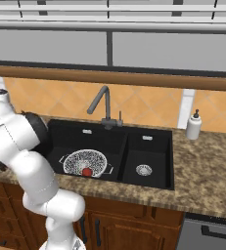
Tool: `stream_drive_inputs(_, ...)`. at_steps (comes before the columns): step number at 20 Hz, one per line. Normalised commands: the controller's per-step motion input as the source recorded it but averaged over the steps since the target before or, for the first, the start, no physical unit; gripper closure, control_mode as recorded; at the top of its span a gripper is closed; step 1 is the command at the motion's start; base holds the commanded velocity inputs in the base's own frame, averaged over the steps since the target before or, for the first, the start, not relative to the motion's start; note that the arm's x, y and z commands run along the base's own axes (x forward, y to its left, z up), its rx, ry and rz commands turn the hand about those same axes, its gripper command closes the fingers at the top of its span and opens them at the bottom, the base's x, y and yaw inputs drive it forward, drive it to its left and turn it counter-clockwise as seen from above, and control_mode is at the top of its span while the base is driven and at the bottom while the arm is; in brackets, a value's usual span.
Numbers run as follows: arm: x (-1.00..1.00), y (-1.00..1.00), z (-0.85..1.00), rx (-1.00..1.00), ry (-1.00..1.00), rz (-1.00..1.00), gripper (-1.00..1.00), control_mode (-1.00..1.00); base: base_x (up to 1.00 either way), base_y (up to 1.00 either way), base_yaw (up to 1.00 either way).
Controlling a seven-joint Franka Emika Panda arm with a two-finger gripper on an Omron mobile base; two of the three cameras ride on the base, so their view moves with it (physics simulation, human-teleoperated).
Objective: Put the colander in the sink, put the kiwi, orange, apple in the colander, and turn on the sink faucet and pour water over the colander.
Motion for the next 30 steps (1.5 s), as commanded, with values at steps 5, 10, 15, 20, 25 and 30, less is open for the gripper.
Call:
stream_drive_inputs(5,0.26,0.21,-0.28,-0.08,0.02,0.00,-1.00,-1.00,0.00,0.00,0.00)
stream_drive_inputs(10,0.29,0.17,-0.24,0.00,0.08,0.00,-1.00,-1.00,0.00,0.00,0.00)
stream_drive_inputs(15,0.22,0.09,-0.28,0.00,0.07,0.00,-1.00,-1.00,0.00,0.00,0.00)
stream_drive_inputs(20,0.25,0.08,-0.11,0.00,0.02,0.00,-1.00,-1.00,0.00,0.00,0.00)
stream_drive_inputs(25,0.15,0.09,-0.23,0.00,0.04,0.00,-1.00,-1.00,0.00,0.00,0.00)
stream_drive_inputs(30,0.09,0.06,-0.28,0.00,0.00,0.00,-1.00,-1.00,0.00,0.00,0.00)
